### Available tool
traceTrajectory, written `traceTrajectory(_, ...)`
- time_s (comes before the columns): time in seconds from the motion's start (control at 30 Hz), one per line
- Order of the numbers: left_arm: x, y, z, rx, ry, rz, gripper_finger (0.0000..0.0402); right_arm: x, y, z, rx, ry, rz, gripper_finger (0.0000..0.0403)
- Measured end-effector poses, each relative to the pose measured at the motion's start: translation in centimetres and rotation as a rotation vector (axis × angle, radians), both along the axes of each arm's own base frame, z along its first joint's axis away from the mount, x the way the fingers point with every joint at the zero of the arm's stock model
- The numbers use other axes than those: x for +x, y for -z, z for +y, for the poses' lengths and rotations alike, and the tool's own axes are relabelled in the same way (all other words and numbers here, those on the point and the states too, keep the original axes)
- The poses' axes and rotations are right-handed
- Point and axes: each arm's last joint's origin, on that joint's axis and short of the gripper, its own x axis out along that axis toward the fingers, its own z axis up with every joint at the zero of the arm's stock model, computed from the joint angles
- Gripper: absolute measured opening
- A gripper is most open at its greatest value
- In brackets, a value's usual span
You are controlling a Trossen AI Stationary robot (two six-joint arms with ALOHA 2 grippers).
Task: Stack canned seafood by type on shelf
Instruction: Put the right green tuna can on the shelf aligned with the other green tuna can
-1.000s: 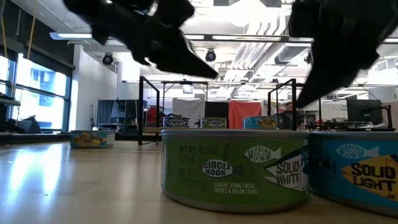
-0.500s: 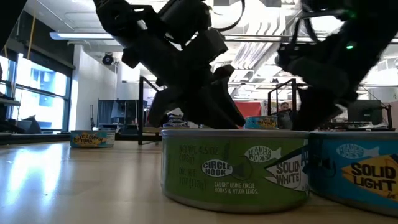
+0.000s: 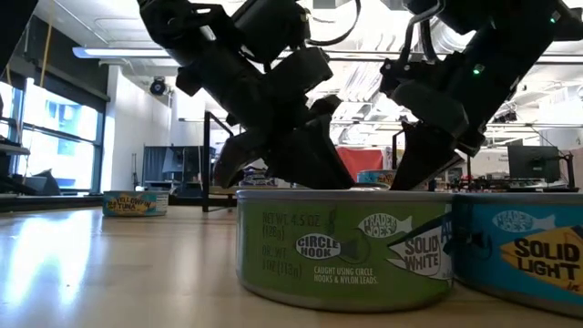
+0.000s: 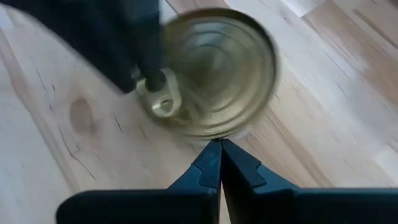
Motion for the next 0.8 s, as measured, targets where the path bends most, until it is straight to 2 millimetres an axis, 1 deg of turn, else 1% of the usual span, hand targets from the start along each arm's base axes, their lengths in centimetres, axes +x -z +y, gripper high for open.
traceTrajectory(0.1, -0.3, -0.7, -0.3, 0.015, -0.058, -0.008, 0.0073, 0.0, 0.0, 0.0, 0.002, 0.000, -0.004, 0.0000)
traceTrajectory(0.23, -0.6, -1.6, -0.7, 0.023, -0.038, -0.012, 0.0085, 0.1, 0.0, 0.0, 0.002, -0.001, -0.005, 0.0000)
traceTrajectory(0.33, -0.7, -1.4, -0.7, 0.038, -0.023, 0.011, 0.0102, 0.1, -0.1, 0.0, 0.003, -0.001, -0.006, 0.0000)
traceTrajectory(0.43, -0.7, -0.8, -0.2, 0.078, -0.006, 0.029, 0.0119, 0.1, -0.1, 0.0, 0.003, 0.000, -0.009, 0.0000)
traceTrajectory(0.57, -0.5, 0.4, 0.6, 0.098, -0.021, 0.063, 0.0125, 0.2, -0.2, 0.1, -0.029, -0.008, -0.027, 0.0000)
traceTrajectory(0.67, -0.5, 0.6, 0.8, 0.092, -0.031, 0.070, 0.0117, 0.0, -0.5, 0.7, -0.074, -0.030, -0.055, 0.0000)
traceTrajectory(0.8, -0.5, 0.6, 0.7, 0.060, -0.001, 0.072, 0.0078, -0.9, -2.1, 1.9, -0.115, -0.046, -0.123, 0.0000)
